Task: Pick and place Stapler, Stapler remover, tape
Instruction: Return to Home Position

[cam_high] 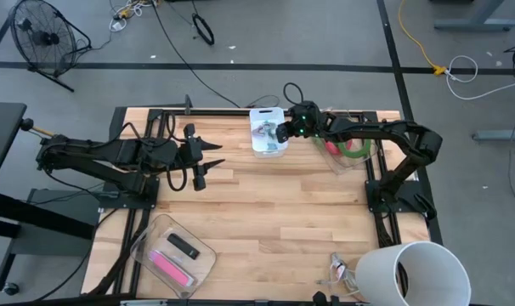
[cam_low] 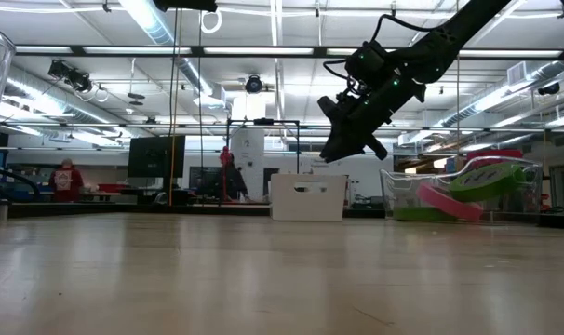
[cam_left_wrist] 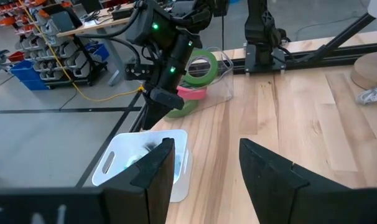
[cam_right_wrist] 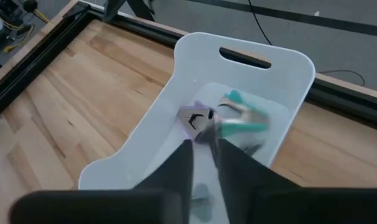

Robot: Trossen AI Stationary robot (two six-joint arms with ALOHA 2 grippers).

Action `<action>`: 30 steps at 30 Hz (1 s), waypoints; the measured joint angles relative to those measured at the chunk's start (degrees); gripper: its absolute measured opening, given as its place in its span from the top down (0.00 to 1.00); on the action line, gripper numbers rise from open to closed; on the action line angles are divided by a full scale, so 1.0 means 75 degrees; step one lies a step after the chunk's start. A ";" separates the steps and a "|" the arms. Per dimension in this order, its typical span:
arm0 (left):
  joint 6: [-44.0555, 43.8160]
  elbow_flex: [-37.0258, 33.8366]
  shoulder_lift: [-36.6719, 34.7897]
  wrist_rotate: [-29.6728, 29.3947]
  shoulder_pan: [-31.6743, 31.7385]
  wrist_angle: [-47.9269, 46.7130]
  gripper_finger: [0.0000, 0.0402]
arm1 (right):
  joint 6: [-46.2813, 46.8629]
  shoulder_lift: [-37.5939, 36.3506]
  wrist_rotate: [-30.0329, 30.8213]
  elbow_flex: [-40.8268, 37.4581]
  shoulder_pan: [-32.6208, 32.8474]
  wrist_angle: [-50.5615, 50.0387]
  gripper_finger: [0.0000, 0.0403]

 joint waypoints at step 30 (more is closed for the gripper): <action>-0.0009 0.0000 0.0000 0.0087 0.0000 -0.0003 0.54 | -0.0501 -0.0463 -0.1976 -0.0003 0.1186 0.2271 0.98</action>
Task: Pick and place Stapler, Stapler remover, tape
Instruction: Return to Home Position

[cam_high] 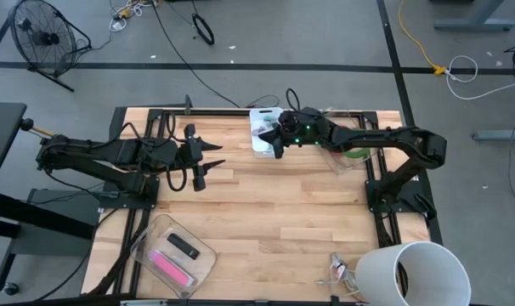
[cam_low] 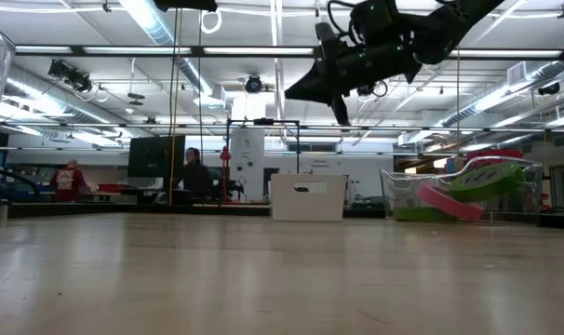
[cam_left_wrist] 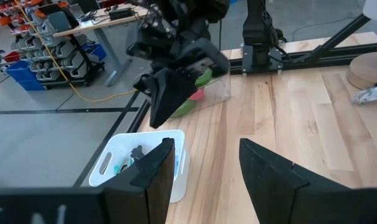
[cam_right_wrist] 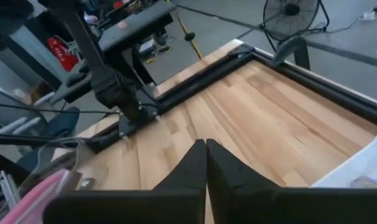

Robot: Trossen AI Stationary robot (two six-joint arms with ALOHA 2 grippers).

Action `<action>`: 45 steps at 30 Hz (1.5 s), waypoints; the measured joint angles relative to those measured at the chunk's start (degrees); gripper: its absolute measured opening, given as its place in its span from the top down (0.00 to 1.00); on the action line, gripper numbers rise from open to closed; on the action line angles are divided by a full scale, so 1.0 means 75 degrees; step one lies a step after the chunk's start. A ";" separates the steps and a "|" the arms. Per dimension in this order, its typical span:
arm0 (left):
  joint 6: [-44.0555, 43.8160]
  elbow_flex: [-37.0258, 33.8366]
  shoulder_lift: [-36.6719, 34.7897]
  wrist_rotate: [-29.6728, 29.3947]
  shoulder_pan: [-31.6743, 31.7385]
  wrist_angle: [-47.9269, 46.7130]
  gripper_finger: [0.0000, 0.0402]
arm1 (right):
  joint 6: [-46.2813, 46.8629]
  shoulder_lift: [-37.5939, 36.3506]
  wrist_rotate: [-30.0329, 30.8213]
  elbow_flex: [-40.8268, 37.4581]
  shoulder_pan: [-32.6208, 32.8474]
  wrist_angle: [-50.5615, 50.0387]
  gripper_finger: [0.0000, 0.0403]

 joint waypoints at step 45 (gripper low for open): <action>0.0000 0.0003 0.0000 0.0006 -0.0003 0.0000 0.54 | -0.3439 -0.4436 0.1662 -0.4886 0.2938 0.0049 1.00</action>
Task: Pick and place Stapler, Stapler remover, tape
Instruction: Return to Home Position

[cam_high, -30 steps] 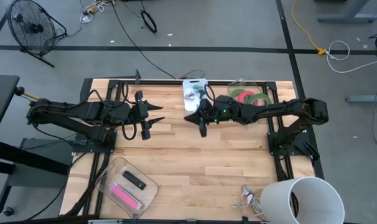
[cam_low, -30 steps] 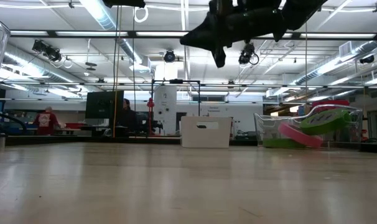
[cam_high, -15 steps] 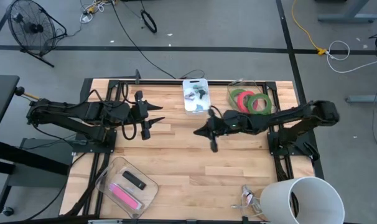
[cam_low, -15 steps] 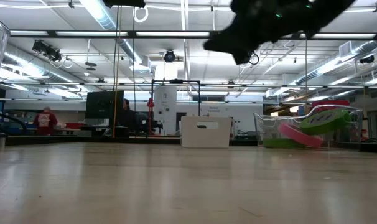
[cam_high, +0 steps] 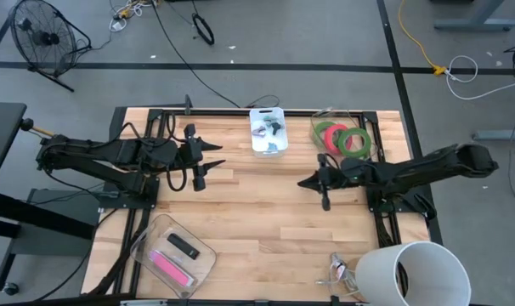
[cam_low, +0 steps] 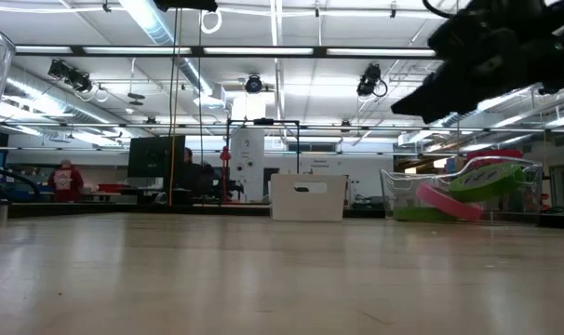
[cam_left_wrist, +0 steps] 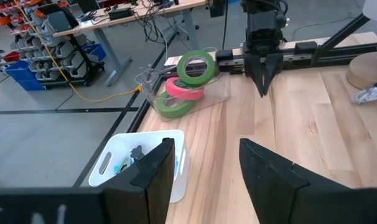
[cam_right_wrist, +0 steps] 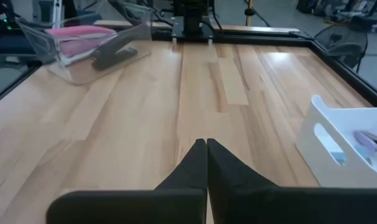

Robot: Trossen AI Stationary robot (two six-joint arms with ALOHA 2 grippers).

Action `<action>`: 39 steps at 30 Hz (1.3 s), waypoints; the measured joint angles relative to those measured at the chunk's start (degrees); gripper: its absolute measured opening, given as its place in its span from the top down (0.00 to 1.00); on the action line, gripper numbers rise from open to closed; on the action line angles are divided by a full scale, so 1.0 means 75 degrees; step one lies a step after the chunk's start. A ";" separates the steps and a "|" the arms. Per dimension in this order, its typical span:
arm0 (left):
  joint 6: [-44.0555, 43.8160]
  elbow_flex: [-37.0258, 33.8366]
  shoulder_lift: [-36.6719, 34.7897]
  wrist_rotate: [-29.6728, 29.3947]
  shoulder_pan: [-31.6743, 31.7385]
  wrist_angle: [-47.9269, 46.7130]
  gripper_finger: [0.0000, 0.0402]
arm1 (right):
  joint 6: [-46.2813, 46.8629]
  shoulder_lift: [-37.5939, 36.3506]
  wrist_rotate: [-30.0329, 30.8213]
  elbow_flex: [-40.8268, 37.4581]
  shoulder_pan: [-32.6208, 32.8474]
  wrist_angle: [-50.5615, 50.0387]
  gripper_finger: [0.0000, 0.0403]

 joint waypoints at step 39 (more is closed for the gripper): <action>0.0000 0.0000 -0.0001 0.0000 0.0000 0.0000 0.54 | 0.0256 -0.5222 0.0000 -0.2266 0.0000 -0.2137 1.00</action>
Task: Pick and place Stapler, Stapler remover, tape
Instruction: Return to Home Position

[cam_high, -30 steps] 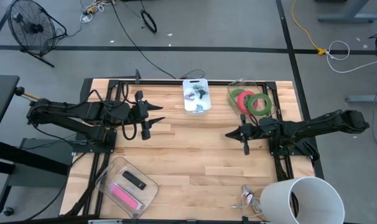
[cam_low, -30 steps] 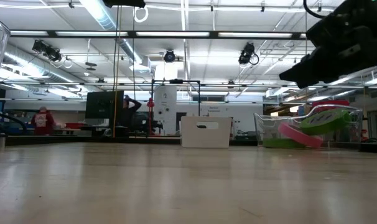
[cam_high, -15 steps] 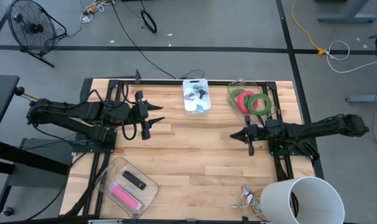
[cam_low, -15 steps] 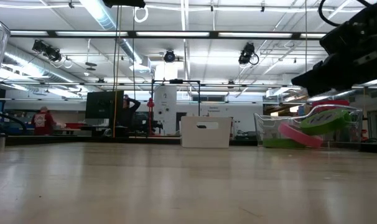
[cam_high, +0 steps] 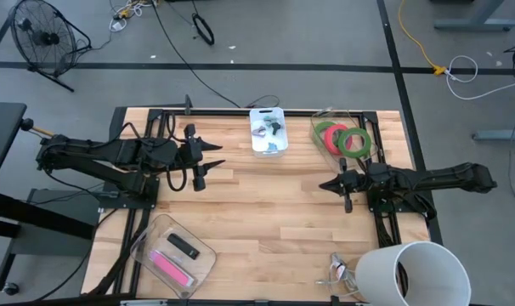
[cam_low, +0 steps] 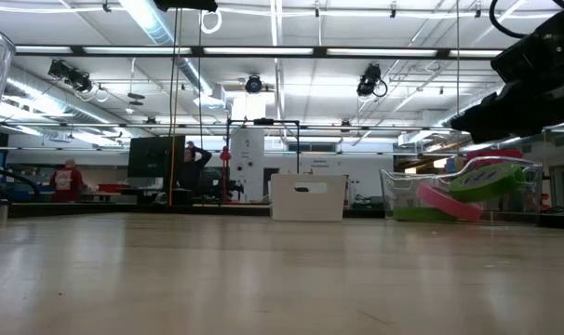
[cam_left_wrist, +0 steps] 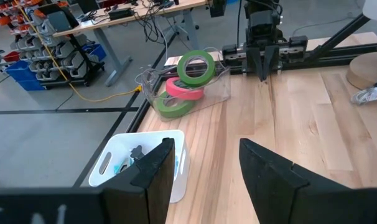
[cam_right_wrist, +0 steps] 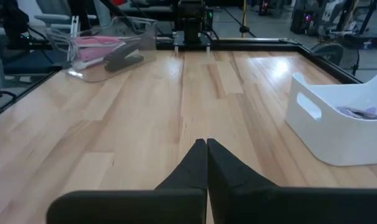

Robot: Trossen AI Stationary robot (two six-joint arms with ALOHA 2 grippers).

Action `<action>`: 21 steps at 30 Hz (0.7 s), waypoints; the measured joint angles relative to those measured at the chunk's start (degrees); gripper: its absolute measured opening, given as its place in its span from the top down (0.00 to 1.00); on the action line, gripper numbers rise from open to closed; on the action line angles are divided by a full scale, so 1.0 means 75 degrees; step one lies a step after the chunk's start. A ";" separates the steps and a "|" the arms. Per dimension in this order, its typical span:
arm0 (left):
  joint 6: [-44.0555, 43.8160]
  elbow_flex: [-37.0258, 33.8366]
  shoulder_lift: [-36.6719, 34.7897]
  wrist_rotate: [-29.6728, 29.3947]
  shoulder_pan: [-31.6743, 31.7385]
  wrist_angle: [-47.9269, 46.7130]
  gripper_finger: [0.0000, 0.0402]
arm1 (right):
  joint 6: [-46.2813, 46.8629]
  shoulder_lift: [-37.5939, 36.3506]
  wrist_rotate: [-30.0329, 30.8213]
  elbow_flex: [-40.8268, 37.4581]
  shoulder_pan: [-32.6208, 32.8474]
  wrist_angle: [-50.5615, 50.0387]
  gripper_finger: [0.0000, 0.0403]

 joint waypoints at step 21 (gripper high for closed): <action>-0.0003 0.0000 -0.0001 -0.0002 0.0000 -0.0002 0.54 | -0.0204 -0.1705 0.0195 0.0003 0.0000 -0.0483 1.00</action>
